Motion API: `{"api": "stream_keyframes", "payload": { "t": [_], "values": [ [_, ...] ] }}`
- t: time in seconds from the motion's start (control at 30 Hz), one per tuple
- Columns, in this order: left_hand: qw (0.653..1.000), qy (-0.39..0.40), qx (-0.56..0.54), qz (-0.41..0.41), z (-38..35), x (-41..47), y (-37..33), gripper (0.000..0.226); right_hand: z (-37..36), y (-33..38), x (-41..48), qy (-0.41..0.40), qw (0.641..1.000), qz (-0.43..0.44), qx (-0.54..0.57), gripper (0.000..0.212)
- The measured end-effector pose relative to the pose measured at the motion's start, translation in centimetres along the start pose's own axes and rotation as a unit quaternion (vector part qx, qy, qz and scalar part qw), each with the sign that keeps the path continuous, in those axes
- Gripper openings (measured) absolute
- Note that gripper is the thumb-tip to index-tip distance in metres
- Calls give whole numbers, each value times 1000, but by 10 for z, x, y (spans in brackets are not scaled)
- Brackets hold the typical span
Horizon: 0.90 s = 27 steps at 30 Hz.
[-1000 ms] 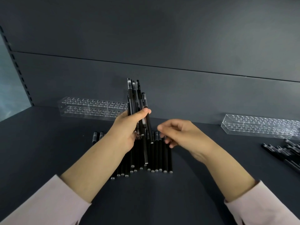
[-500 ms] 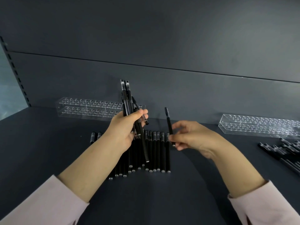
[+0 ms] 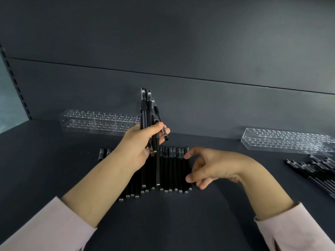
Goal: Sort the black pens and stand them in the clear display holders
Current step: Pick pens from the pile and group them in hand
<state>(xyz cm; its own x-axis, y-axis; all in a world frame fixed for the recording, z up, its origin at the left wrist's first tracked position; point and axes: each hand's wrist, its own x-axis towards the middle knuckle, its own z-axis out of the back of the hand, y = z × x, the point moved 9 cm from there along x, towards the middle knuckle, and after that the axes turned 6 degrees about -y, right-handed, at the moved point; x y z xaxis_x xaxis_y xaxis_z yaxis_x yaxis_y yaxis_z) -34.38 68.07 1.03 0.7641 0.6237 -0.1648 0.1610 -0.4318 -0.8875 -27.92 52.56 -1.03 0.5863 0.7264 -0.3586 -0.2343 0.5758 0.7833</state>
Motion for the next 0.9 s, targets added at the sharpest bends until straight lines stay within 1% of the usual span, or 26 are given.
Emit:
{"api": "stream_keyframes", "payload": {
  "t": [0.07,0.13,0.17,0.23,0.27,0.33,0.47,0.57,0.63,0.73,0.83,0.87,0.9],
  "values": [
    [1000,20,19,3,-6,-4,0,22,2,1,3,-18,1000,6,-9,51],
    [999,42,32,9,-12,-9,2,23,13,6,7,-78,996,32,0,34],
    [998,52,42,12,-15,-12,2,24,21,10,9,-118,991,52,23,26],
    [994,77,75,17,-22,-18,4,24,38,16,9,-186,971,86,119,18],
    [991,92,96,17,-27,-21,5,23,45,18,8,-204,958,95,180,19],
    [984,120,130,18,-37,-29,7,21,52,19,6,-204,936,96,271,24],
    [976,160,146,20,-65,-46,15,15,51,19,-2,-121,936,100,314,13],
    [975,163,153,19,-87,-54,25,12,70,10,-16,-115,917,111,366,5],
    [975,159,156,16,-103,-56,35,15,91,-1,-27,-136,895,123,406,6],
    [974,143,173,15,-134,-58,54,23,137,-32,-47,-215,851,146,456,12],
    [977,120,173,26,-168,-59,77,23,187,-75,-69,-290,816,161,473,8],
    [980,112,163,32,-180,-59,86,22,204,-91,-76,-312,807,159,475,14],
    [983,101,150,41,-191,-58,95,20,220,-107,-83,-333,806,151,465,24]
  ]
}}
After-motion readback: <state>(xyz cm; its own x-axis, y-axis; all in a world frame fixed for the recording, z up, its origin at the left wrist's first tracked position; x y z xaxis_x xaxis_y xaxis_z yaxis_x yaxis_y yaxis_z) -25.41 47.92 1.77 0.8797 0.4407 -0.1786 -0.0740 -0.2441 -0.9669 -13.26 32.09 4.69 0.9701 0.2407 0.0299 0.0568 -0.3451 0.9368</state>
